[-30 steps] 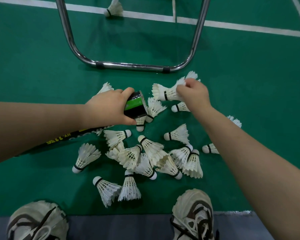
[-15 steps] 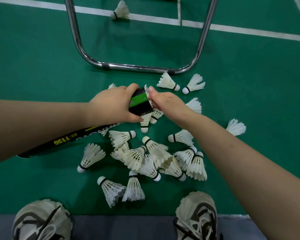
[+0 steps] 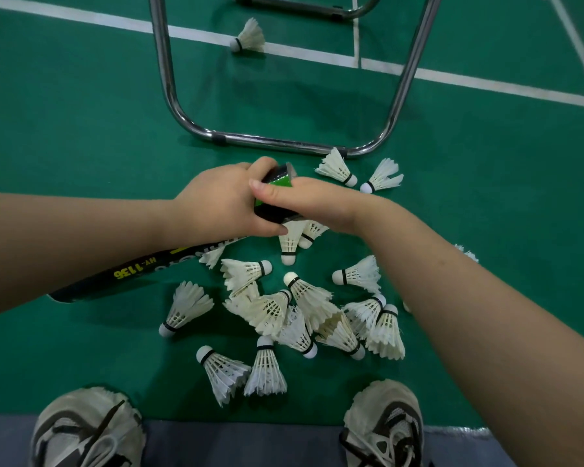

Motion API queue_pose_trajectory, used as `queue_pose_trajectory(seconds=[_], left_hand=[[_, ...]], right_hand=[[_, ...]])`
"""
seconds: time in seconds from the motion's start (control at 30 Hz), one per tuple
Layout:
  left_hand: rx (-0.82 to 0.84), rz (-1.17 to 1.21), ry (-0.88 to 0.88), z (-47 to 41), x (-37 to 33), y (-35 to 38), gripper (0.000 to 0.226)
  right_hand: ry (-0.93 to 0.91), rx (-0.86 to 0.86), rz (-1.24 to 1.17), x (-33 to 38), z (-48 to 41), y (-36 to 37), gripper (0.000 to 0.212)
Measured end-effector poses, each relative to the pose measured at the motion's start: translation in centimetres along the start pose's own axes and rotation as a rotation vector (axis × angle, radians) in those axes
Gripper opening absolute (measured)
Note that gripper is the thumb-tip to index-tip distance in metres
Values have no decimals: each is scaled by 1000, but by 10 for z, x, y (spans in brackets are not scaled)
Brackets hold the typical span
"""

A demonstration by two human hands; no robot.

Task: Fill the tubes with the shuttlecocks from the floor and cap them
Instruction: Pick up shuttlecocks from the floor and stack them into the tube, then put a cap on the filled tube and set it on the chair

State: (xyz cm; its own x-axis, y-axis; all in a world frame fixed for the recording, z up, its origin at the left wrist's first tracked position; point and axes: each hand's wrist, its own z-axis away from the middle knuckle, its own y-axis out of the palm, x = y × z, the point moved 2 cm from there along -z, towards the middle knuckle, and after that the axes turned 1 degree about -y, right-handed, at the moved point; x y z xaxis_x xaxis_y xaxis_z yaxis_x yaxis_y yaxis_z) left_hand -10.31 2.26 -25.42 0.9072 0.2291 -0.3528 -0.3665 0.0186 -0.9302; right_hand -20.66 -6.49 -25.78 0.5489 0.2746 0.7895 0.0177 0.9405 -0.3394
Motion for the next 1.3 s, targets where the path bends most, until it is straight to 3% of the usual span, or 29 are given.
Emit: queue_pose_trajectory(seconds=[0.1, 0.2, 0.3, 0.4, 0.67, 0.83, 1.0, 1.17, 1.3], left_hand=[[-51, 5, -12, 1, 2, -9, 84], [-105, 23, -20, 1, 4, -20, 82], [-161, 54, -27, -1, 5, -34, 80], [-206, 90, -44, -1, 7, -48, 81], [-373, 333, -101, 3, 12, -88, 75], [-473, 555, -120, 4, 18, -104, 63], [-535, 781, -73, 11, 21, -113, 50], [-536, 895, -56, 20, 32, -123, 43], [-568, 858, -73, 29, 44, -137, 61]], right_hand=[[-39, -57, 27, 2, 8, -1, 83], [-25, -260, -20, 23, 10, -6, 53], [-132, -502, -234, 36, 17, -22, 42], [-192, -596, -242, 52, 25, -31, 29], [-402, -776, 120, 107, 16, -11, 23], [-496, -1008, 417, 136, 9, -10, 31], [-604, -1159, 542, 154, 4, -2, 44], [-615, -1122, 458, 169, -3, 13, 40], [-613, -1033, 422, 179, -7, 20, 42]])
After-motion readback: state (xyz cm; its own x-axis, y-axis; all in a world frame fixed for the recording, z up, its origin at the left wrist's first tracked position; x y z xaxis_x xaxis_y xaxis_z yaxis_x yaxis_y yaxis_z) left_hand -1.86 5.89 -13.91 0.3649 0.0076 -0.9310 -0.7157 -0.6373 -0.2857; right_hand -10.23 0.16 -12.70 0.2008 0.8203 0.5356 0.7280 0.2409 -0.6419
